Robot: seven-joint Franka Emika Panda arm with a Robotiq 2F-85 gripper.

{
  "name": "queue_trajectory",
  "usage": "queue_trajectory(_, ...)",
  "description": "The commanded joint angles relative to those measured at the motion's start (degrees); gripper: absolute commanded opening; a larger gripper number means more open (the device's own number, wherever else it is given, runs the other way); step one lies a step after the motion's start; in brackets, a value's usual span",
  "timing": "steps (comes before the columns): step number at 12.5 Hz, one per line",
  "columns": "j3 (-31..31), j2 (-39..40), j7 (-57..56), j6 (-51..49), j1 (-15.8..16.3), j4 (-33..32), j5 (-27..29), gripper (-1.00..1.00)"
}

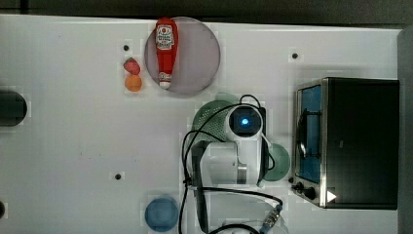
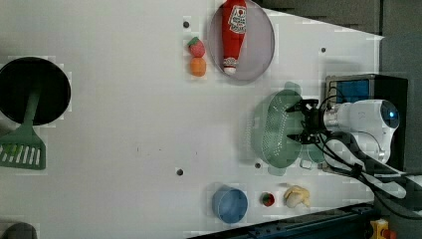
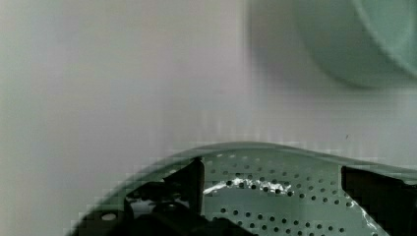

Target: Drag strainer left to right.

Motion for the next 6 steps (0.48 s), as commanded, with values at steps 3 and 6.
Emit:
queue_trajectory(3,0.84,-1.99,-6.42,0.84,-0.32,0.12,-1.0,1.0)
queue_trajectory(6,3.91,-9.01,-20.07,-4.53,-0.3,0.2,-0.71,1.0)
